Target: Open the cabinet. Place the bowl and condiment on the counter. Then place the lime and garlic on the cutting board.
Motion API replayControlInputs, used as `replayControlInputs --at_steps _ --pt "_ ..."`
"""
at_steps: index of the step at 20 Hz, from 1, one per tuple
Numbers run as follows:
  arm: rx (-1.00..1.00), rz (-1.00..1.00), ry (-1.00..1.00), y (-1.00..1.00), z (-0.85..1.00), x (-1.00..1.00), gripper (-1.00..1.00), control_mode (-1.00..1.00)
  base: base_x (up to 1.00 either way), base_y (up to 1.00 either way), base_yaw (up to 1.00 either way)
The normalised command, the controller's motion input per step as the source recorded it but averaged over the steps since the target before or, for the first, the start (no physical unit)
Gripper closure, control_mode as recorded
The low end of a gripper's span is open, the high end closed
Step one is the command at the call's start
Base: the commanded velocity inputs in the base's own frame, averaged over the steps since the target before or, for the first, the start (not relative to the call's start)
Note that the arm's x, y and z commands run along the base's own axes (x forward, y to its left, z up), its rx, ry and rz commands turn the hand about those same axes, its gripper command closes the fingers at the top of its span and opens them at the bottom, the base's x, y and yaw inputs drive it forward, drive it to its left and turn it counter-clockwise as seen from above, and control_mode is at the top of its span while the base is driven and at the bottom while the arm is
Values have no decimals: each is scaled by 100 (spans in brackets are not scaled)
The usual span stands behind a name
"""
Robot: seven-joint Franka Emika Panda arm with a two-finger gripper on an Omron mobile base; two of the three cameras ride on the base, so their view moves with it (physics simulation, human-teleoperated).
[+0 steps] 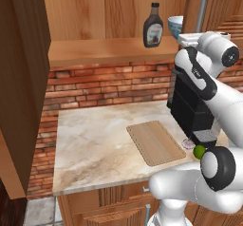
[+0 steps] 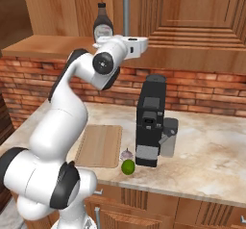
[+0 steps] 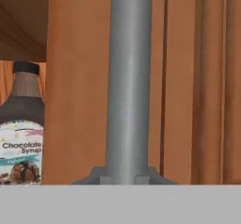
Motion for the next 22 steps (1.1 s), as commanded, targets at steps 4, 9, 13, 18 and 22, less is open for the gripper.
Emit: replayControlInputs --at_steps 4,9,13,18,22 --pt "-1 6 1 27 -2 0 100 -100 0 0 0" --pt "0 4 3 8 -2 8 100 -100 0 0 0" --pt "1 9 1 0 -7 37 100 -100 0 0 0" --pt "0 9 0 0 -5 32 100 -100 0 0 0" --pt "1 9 0 0 -4 22 100 -100 0 0 0"
